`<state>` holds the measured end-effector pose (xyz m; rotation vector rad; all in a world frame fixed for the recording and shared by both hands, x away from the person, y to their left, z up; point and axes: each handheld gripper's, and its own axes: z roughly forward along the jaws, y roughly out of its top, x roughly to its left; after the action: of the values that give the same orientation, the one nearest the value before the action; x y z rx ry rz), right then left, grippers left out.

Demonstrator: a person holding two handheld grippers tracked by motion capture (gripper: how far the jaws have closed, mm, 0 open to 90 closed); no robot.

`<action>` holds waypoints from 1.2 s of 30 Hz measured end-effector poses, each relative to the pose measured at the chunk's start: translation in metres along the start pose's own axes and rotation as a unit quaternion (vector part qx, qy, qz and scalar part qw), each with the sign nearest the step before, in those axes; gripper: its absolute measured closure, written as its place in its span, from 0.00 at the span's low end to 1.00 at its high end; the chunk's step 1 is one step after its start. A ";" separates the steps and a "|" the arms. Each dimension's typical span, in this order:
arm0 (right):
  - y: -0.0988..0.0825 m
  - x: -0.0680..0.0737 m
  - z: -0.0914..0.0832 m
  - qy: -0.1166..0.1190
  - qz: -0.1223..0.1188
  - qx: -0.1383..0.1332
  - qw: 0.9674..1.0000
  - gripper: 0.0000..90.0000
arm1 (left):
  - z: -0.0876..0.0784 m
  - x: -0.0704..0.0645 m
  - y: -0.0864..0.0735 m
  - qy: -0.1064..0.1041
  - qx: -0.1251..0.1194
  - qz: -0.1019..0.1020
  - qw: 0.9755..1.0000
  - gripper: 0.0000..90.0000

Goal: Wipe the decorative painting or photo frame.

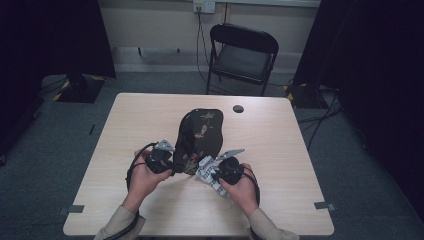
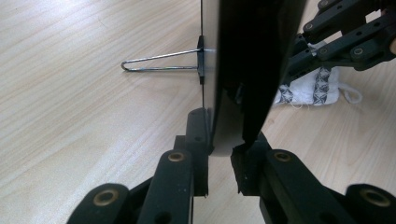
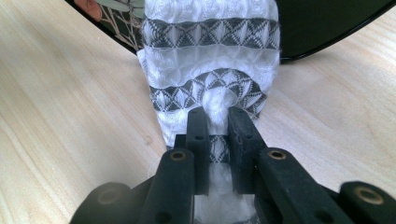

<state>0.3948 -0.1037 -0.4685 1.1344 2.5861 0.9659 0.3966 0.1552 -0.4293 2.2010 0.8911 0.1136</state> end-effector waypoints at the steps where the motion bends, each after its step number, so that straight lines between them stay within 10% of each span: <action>1: 0.001 0.000 -0.001 0.000 -0.001 0.001 1.000 0.90 | 0.000 0.000 0.000 0.000 0.000 -0.001 1.000 0.87; 20: 0.092 0.014 -0.097 -0.015 -0.050 -0.111 0.992 0.90 | 0.000 0.000 0.000 0.000 0.000 -0.002 1.000 0.87; 36: 0.087 0.019 -0.073 -0.013 -0.051 -0.087 0.995 0.90 | 0.000 0.000 0.000 0.000 0.000 -0.001 1.000 0.87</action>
<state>0.4058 -0.0827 -0.3558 0.9537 2.4563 1.1209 0.3966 0.1552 -0.4293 2.1995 0.8936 0.1114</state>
